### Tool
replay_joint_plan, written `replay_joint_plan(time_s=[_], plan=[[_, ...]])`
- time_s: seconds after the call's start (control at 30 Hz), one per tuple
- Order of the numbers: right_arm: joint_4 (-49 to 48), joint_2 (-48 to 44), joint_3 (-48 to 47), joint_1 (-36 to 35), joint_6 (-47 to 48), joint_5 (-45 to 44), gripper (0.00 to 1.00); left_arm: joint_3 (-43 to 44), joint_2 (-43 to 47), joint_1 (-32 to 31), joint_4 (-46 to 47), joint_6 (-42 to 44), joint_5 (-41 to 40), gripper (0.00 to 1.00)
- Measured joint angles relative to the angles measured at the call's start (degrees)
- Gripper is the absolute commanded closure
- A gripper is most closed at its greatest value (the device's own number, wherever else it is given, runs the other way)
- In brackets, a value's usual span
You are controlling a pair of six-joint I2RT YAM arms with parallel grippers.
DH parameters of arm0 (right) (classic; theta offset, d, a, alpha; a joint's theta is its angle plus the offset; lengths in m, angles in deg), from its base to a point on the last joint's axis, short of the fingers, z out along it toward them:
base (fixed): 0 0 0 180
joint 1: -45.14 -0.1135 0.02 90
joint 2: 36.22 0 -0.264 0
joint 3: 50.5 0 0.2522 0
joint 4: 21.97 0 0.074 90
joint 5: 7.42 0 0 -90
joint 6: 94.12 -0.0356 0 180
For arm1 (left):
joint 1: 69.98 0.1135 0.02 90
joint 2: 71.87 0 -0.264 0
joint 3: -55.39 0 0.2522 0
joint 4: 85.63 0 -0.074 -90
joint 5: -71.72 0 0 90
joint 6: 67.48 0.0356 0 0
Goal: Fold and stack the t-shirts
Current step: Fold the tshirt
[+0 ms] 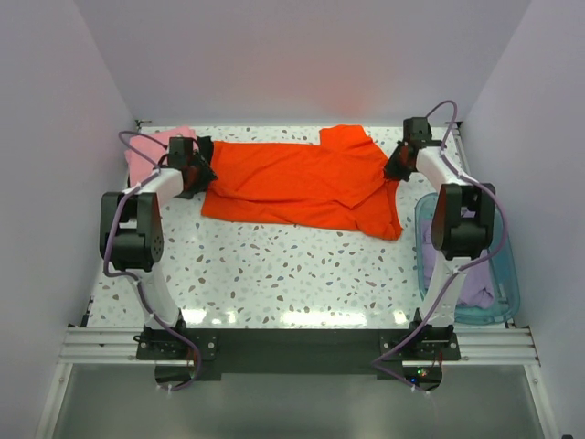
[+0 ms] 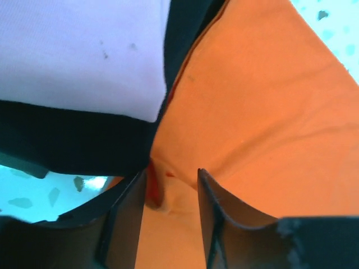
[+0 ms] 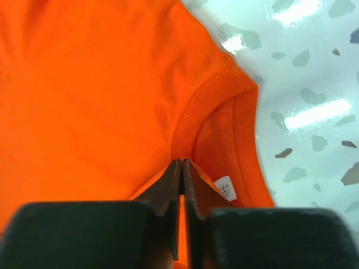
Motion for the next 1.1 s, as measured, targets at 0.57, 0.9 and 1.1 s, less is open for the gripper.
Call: replay_joint_plan(time_s=[0.57, 0.9, 1.1], plan=[[-0.2, -3.4, 1.4, -1.7, 2.4, 0.2, 0.48, -9.0, 11.2, -0.9, 2.1, 0.8, -1.3, 0.68], [-2.4, -9.9, 11.8, -12.7, 1.9, -2.7, 0.46, -15.6, 13.0, -7.3, 1.2, -0.2, -4.2, 0.81], [-3.5, -8.4, 13.4, -16.0, 0.7, -3.8, 0.44, -18.8, 13.9, -8.3, 1.2, -1.3, -5.7, 0.85]])
